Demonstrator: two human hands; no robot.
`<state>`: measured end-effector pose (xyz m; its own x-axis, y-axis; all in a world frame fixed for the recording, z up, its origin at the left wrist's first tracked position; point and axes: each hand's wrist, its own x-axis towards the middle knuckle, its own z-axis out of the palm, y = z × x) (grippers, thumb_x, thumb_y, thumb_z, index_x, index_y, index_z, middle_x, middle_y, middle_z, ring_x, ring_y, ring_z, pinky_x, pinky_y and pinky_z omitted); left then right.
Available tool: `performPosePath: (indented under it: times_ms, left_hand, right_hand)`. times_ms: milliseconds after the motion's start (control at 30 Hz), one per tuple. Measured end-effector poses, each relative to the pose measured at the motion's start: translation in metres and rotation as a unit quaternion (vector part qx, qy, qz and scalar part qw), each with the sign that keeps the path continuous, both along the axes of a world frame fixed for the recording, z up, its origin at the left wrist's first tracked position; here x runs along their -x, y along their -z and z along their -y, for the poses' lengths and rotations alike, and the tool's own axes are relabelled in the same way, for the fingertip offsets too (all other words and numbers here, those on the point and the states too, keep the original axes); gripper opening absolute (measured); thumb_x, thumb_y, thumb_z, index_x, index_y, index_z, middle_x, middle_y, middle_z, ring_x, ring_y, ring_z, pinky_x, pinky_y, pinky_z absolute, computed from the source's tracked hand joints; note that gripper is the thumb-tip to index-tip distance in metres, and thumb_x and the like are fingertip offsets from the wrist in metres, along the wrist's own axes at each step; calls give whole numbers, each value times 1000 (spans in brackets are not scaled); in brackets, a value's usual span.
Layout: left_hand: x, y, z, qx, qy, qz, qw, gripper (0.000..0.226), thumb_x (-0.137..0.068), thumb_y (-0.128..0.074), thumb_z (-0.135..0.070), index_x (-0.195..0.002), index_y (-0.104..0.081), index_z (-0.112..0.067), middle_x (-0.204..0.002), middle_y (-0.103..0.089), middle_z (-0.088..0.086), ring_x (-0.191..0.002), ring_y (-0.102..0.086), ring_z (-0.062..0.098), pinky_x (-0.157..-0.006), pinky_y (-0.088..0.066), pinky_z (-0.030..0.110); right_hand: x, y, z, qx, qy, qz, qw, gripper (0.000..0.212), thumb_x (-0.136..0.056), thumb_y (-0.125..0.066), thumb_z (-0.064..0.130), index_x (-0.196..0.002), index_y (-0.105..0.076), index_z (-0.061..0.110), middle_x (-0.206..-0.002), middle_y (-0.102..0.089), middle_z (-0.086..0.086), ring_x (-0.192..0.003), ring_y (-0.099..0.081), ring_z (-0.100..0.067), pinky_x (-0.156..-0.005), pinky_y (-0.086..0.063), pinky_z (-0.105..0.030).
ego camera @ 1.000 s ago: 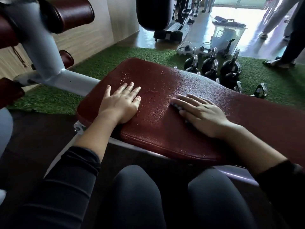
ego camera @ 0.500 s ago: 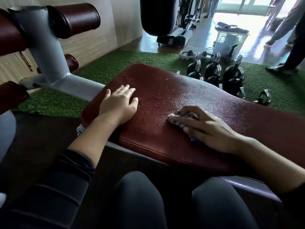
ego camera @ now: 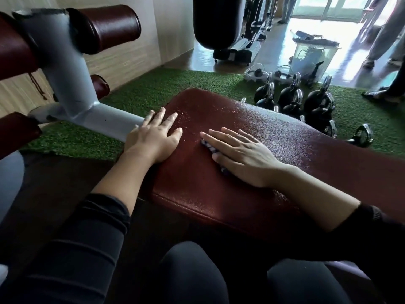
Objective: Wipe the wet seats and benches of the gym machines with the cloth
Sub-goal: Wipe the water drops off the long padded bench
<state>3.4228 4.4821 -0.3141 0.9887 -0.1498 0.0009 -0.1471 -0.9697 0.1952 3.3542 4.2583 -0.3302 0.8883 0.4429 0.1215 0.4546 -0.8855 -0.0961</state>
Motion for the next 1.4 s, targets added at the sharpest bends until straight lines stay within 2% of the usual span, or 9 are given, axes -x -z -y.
performPosePath:
  times_ms: [133,300,467,600,733,933,1100,1233,1400]
  left_hand:
    - [2,1,1,13,-3,17,1000,54,-99,-23,-54,-151,-11,-45,-161,4,-16,-148,5,7,-117,-10,42]
    - [5,2,0,28,-1,30,999,53,-99,-25,-54,-150,-13,-47,-160,2,-18,-147,3,5,-116,-14,41]
    - [5,3,-1,34,3,34,999,53,-99,-24,-54,-150,-13,-48,-160,3,-18,-147,3,5,-116,-14,41]
    - [4,5,0,36,2,38,999,53,-98,-23,-53,-150,-12,-47,-160,3,-17,-147,3,6,-116,-13,40]
    - [4,7,1,33,1,41,999,54,-99,-22,-53,-151,-11,-46,-160,4,-17,-148,4,7,-116,-12,40]
    - [5,4,0,30,1,39,999,54,-99,-24,-53,-151,-12,-46,-160,4,-17,-147,3,6,-116,-13,38]
    - [5,5,-1,43,6,38,998,53,-99,-24,-53,-150,-13,-47,-160,3,-17,-147,3,5,-116,-14,39]
    - [4,7,0,44,4,45,998,53,-99,-23,-52,-150,-14,-46,-161,2,-17,-148,3,7,-116,-14,40]
    - [2,10,1,43,-1,48,998,53,-98,-24,-52,-150,-14,-46,-161,2,-17,-148,3,6,-115,-15,41]
  right_hand:
    - [-52,3,-12,14,59,26,998,50,-99,-16,50,-146,1,48,-158,-8,15,-147,0,-13,-120,-2,-38]
    - [-123,0,3,-8,109,74,991,51,-98,-19,51,-148,-15,41,-156,-23,10,-145,-17,-15,-118,-13,-38]
    - [-129,-5,57,-24,221,16,975,48,-100,-22,47,-147,-17,40,-154,-28,7,-141,-26,-19,-112,-20,-39]
    - [-82,-4,56,-2,203,9,979,51,-100,-25,43,-149,-13,36,-158,-16,7,-145,-11,-14,-117,-8,-35]
    - [-53,1,8,12,138,5,990,51,-99,-20,49,-147,-3,46,-159,-1,15,-146,2,-11,-119,-1,-37]
    - [-123,-3,-30,-23,100,40,994,48,-99,-22,49,-146,-11,48,-158,-13,15,-146,-8,-11,-119,-8,-37]
    - [-140,-10,36,-38,199,10,979,47,-100,-23,47,-146,-18,43,-155,-25,11,-142,-22,-17,-115,-17,-38]
    - [-94,-3,54,-19,200,7,980,48,-100,-26,43,-148,-15,41,-157,-18,11,-144,-14,-14,-116,-11,-35]
    - [-64,1,-5,13,147,20,989,51,-99,-21,48,-148,-5,44,-159,-4,14,-146,-2,-12,-119,-5,-38]
